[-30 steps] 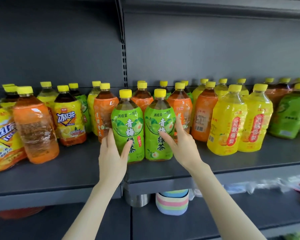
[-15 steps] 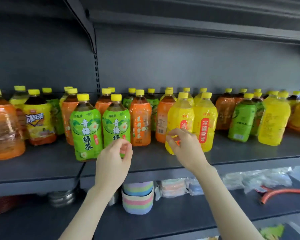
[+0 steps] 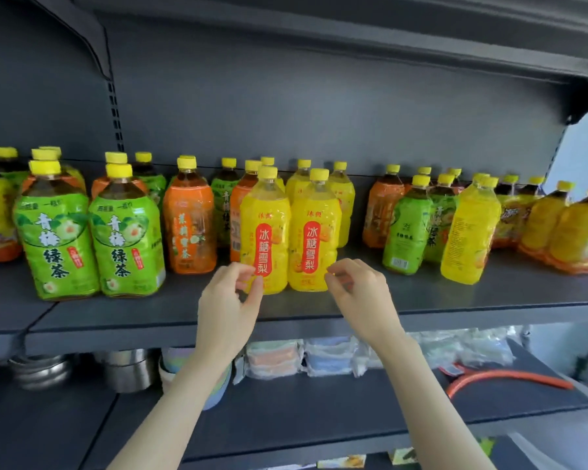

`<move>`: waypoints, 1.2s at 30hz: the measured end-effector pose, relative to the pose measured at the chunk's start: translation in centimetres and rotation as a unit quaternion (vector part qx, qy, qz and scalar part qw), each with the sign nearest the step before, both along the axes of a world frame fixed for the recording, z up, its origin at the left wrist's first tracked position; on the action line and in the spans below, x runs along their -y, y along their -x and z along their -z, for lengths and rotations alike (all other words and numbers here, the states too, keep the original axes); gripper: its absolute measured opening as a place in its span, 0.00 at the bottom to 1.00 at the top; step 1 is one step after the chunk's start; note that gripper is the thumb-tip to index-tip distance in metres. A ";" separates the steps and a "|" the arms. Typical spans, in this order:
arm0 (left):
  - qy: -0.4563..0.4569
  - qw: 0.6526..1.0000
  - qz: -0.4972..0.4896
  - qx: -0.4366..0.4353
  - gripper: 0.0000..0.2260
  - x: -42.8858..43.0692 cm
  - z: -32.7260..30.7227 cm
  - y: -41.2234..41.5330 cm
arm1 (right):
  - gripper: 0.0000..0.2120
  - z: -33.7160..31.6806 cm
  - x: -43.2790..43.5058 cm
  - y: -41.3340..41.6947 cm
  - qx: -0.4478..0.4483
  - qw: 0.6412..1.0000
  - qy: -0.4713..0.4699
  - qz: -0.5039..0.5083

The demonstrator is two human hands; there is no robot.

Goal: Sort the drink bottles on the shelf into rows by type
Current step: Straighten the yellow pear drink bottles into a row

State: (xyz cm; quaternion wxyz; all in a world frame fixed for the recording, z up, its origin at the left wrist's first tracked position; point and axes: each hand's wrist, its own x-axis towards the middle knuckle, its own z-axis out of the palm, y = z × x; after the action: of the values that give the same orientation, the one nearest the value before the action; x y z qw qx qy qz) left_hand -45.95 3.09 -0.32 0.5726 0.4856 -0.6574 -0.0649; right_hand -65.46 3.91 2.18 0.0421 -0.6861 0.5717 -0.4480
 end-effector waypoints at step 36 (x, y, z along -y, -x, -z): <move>-0.120 0.978 0.058 -0.159 0.38 12.6 -0.5 11.9 | 0.29 0.6 16.3 11.6 0.237 0.938 -0.109 -0.230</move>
State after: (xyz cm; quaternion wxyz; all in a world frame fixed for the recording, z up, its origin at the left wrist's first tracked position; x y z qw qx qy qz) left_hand -57.80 -9.47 0.18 0.6030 0.4948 -0.5723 -0.2531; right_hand -77.03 -12.41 1.55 0.3525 -0.6640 0.4174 -0.5106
